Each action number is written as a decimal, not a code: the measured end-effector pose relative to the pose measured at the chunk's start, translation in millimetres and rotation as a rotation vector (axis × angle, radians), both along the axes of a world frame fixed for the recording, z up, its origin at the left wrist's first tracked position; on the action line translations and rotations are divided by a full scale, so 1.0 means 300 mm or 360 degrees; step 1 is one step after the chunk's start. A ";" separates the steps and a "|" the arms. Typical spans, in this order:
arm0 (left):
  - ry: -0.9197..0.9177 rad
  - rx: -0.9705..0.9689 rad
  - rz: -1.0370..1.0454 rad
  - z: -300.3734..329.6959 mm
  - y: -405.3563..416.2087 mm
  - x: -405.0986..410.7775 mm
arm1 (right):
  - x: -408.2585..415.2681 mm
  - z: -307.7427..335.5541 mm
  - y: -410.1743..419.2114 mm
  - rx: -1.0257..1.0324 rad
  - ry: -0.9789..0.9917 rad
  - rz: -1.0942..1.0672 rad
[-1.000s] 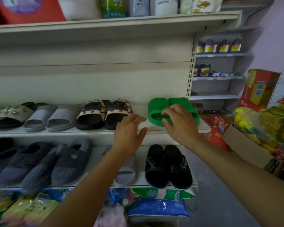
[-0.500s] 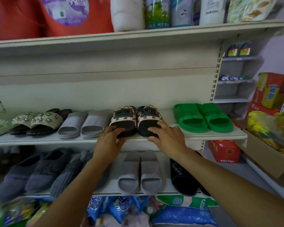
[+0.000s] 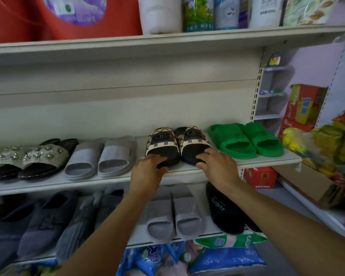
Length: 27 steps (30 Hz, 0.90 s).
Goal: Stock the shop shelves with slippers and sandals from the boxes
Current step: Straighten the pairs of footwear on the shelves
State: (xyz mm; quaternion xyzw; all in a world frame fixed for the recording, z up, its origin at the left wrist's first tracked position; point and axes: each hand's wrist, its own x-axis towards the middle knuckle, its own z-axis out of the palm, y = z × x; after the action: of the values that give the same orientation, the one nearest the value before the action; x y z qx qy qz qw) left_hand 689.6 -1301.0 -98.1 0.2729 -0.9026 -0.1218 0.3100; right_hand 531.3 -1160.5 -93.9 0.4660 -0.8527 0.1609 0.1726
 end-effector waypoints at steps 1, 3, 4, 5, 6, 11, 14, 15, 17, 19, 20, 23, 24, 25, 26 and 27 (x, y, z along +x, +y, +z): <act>-0.0004 -0.0002 -0.0006 -0.002 -0.002 -0.007 | 0.001 -0.002 -0.004 -0.0001 -0.0013 -0.0026; -0.0004 -0.0032 -0.0013 -0.010 -0.005 -0.014 | 0.005 -0.007 -0.005 0.0004 -0.0027 -0.0050; 0.0011 -0.0049 -0.0029 -0.017 -0.010 -0.013 | 0.009 -0.010 -0.004 -0.0002 -0.0042 -0.0056; 0.0028 -0.0067 -0.0054 -0.023 -0.014 -0.010 | 0.013 -0.013 -0.002 -0.0008 -0.0067 -0.0061; 0.0031 -0.0086 -0.0079 -0.026 -0.017 -0.008 | 0.017 -0.015 0.001 -0.0016 -0.0088 -0.0063; -0.0019 -0.0079 -0.0094 -0.014 -0.022 -0.005 | 0.034 -0.001 0.001 0.0013 -0.0143 -0.0073; -0.0115 -0.0034 -0.0099 -0.003 -0.024 -0.004 | 0.038 0.016 0.000 0.0124 -0.0094 -0.0100; -0.0156 -0.0015 -0.0105 0.001 -0.026 -0.001 | 0.039 0.024 0.000 0.0177 -0.0071 -0.0104; -0.0284 0.0019 -0.0118 0.011 -0.023 0.012 | 0.046 0.040 0.003 0.0264 -0.0028 -0.0093; -0.0397 0.0007 -0.0113 0.017 -0.004 0.039 | 0.061 0.039 0.018 0.0222 0.0031 -0.0010; -0.0390 -0.0024 -0.0101 0.016 0.008 0.060 | 0.073 0.030 0.028 0.0153 0.0075 0.0068; -0.0210 -0.0187 -0.0057 -0.007 0.033 0.156 | 0.120 -0.006 0.041 -0.0014 0.0179 0.0326; -0.0179 -0.0222 -0.0040 -0.020 0.032 0.196 | 0.143 -0.012 0.036 -0.0039 0.0196 0.0375; -0.0168 -0.0242 -0.0013 -0.032 0.026 0.237 | 0.166 -0.016 0.025 -0.0052 0.0197 0.0406; -0.0170 -0.0251 0.0018 -0.041 0.011 0.280 | 0.193 -0.020 0.011 -0.0057 0.0182 0.0436; -0.0175 -0.0253 0.0053 -0.045 -0.009 0.323 | 0.223 -0.022 -0.009 -0.0060 0.0156 0.0470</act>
State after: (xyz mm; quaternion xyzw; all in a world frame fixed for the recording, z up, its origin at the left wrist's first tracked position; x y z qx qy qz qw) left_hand 786.5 -1303.8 -111.7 0.2686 -0.9204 -0.0296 0.2825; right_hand 598.1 -1163.1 -100.4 0.5904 -0.7623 0.1776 0.1972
